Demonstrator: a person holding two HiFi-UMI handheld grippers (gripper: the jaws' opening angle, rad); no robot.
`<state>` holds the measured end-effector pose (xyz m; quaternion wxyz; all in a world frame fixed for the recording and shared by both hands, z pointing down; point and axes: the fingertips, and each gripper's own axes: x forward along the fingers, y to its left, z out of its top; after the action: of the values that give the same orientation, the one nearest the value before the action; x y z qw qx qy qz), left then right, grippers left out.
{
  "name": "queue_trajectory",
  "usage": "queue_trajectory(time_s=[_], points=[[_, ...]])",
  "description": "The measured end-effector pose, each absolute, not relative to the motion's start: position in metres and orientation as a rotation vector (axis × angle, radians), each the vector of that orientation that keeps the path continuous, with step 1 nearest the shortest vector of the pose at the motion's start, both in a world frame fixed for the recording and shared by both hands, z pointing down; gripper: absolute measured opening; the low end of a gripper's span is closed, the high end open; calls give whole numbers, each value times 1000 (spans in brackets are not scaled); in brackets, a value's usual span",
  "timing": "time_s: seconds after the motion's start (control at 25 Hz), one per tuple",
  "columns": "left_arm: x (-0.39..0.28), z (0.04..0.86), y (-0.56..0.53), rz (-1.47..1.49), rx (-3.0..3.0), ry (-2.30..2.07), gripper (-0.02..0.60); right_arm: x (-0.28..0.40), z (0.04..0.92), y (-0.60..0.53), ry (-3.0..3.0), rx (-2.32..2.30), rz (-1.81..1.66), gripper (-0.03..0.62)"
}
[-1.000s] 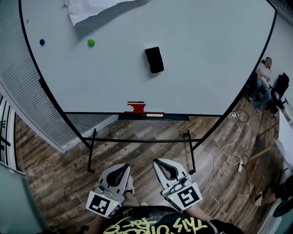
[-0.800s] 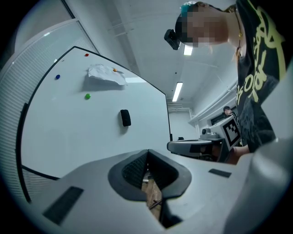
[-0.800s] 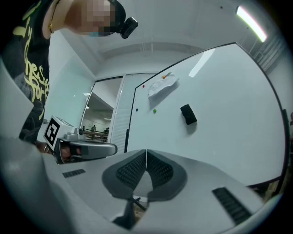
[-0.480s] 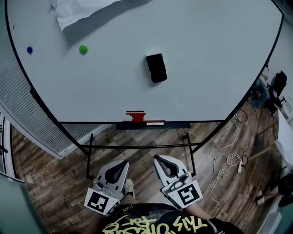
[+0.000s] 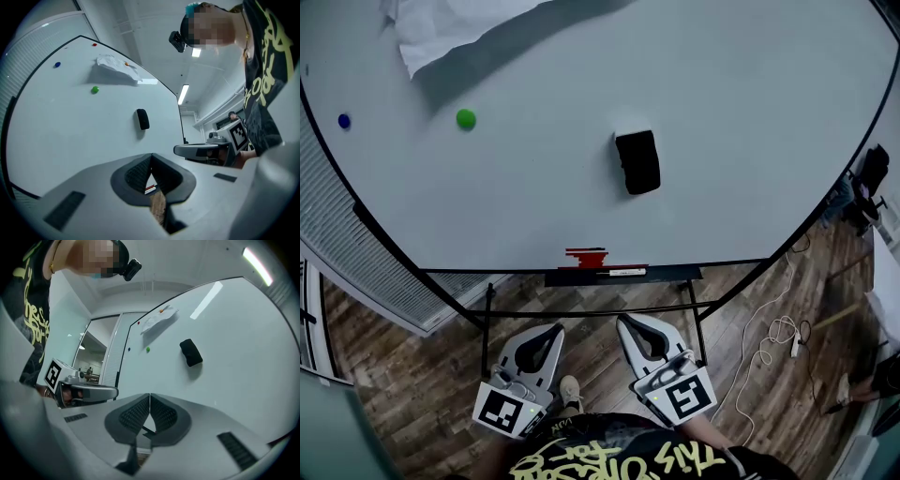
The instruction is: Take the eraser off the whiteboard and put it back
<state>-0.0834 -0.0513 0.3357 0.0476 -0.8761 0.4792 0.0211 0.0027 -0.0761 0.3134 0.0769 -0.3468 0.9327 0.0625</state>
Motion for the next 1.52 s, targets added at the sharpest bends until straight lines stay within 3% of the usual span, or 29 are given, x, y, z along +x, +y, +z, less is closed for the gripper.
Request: queue_trajectory(time_s=[1.52], points=[[-125, 324, -175, 93, -2810, 1337, 6, -43, 307, -191, 2742, -1198, 149, 11]])
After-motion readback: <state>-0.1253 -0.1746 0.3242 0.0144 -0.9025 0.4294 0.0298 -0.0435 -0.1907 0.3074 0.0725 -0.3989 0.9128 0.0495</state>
